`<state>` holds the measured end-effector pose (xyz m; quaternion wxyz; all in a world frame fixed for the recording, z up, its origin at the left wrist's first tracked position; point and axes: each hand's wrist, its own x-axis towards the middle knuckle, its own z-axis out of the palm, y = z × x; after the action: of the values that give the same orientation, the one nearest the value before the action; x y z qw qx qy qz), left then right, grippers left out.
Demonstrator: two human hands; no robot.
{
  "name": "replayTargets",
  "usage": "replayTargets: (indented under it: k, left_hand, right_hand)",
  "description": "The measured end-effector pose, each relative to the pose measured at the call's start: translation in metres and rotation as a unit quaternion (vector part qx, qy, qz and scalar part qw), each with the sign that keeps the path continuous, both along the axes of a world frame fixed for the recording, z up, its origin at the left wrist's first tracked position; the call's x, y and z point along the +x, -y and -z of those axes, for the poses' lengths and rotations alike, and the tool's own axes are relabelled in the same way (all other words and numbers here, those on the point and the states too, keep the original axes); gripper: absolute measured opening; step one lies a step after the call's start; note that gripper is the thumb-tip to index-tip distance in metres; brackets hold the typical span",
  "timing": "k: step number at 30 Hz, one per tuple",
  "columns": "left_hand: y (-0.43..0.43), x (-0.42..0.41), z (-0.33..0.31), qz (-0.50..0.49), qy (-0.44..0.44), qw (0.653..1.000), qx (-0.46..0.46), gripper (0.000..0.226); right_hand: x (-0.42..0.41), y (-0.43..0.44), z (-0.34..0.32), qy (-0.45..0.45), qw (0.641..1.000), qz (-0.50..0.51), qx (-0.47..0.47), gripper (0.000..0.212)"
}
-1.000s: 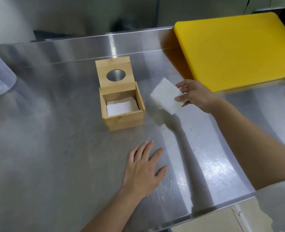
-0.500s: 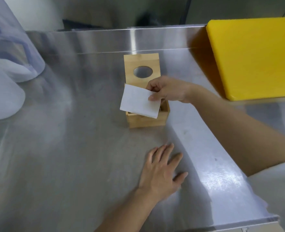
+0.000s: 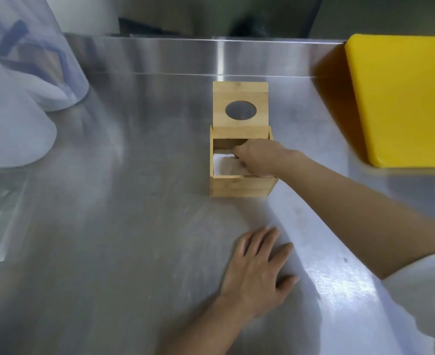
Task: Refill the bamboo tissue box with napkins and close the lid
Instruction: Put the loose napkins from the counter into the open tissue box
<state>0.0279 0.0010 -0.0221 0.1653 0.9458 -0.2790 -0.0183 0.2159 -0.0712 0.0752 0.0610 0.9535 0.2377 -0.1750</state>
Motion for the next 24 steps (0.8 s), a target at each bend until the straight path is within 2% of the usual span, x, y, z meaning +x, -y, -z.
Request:
replayTargets:
  k: [5,12,19,24]
  left_hand:
    - [0.000,-0.001,0.001,0.002,0.001,1.000,-0.002,0.052]
    - [0.001,-0.001,0.000,0.000,0.001,1.000,-0.011,0.051]
    - [0.000,-0.001,0.000,-0.003,-0.001,1.000,-0.010,0.051]
    - [0.000,-0.001,-0.001,-0.002,0.001,1.000,-0.004,0.051]
  right_hand:
    - [0.002,0.002,0.004,0.036,0.998,-0.038,-0.027,0.027]
    - [0.002,0.001,0.003,0.051,0.996,-0.037,-0.055,0.019]
    - [0.003,0.005,0.012,0.081,0.996,-0.034,-0.014,0.025]
    - [0.003,0.010,0.012,0.098,0.992,-0.067,0.032,0.030]
